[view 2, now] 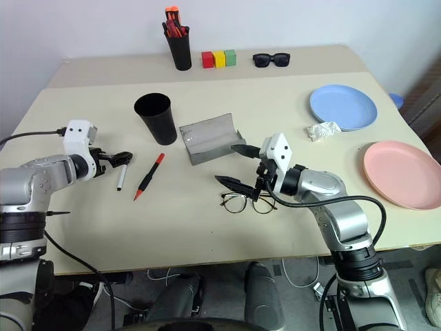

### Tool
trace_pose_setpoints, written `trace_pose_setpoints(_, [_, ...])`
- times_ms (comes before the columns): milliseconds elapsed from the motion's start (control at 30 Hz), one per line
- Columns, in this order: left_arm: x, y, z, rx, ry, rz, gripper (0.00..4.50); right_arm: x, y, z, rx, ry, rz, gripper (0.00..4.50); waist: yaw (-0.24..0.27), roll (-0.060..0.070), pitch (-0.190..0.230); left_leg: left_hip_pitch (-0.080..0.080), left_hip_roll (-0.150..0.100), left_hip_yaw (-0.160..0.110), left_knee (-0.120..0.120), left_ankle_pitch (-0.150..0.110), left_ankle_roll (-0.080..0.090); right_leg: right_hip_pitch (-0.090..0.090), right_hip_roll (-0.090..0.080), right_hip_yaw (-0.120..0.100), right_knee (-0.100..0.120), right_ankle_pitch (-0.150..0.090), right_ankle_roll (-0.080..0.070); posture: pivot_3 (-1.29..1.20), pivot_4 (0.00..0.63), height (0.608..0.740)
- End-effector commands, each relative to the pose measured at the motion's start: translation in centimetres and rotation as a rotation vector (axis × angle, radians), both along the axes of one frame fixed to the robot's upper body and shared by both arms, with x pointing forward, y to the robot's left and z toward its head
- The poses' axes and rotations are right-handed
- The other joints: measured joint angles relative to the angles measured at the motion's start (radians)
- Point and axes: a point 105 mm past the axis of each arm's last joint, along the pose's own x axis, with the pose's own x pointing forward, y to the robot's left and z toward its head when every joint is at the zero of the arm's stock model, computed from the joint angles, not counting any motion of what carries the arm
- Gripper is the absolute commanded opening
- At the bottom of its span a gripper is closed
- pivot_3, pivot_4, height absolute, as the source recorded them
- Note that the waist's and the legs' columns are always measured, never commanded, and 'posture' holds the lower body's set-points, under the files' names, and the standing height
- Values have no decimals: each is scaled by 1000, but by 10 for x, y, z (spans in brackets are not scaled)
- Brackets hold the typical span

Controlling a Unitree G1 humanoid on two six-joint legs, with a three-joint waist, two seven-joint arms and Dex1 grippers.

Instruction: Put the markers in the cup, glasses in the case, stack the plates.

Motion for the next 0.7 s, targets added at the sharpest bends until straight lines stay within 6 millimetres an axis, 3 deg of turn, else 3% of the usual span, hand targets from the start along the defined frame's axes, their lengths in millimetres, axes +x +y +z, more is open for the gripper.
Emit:
trace_pose_setpoints(33, [1, 0, 13, 6, -1, 35, 4500, -7, 4, 13, 13, -59, 23, 4408, 1, 0, 0, 0, 0, 0, 0, 0, 0, 0, 0, 0, 0, 0, 0, 0, 150, 740])
trace_pose_setpoints(267, [8, -8, 5, 23, 21, 30, 4500, -10, 3, 8, -6, -49, 24, 4408, 2, 0, 0, 0, 0, 0, 0, 0, -1, 0, 0, 0, 1, 0, 0, 0, 150, 740])
trace_pose_setpoints(367, [9, -12, 0, -2, 41, 19, 3666, -8, 3, 8, -9, -52, 19, 4500, 2, 0, 0, 0, 0, 0, 0, 0, -1, 0, 0, 0, 1, 0, 0, 0, 150, 740])
trace_pose_setpoints(600, [13, -8, -2, -3, 47, 45, 31, -8, 1, 6, -14, -44, 11, 4500, 3, 0, 0, 0, 0, 0, 0, 0, -1, 0, 0, 0, 1, 0, 0, 0, 150, 740])
trace_pose_setpoints(700, [12, -6, 2, 3, 29, 51, 31, -7, 0, 5, -18, -44, 6, 4500, 3, 0, 0, 0, 0, 0, 0, 0, -1, 0, 0, 0, 1, 0, 0, 0, 150, 740])
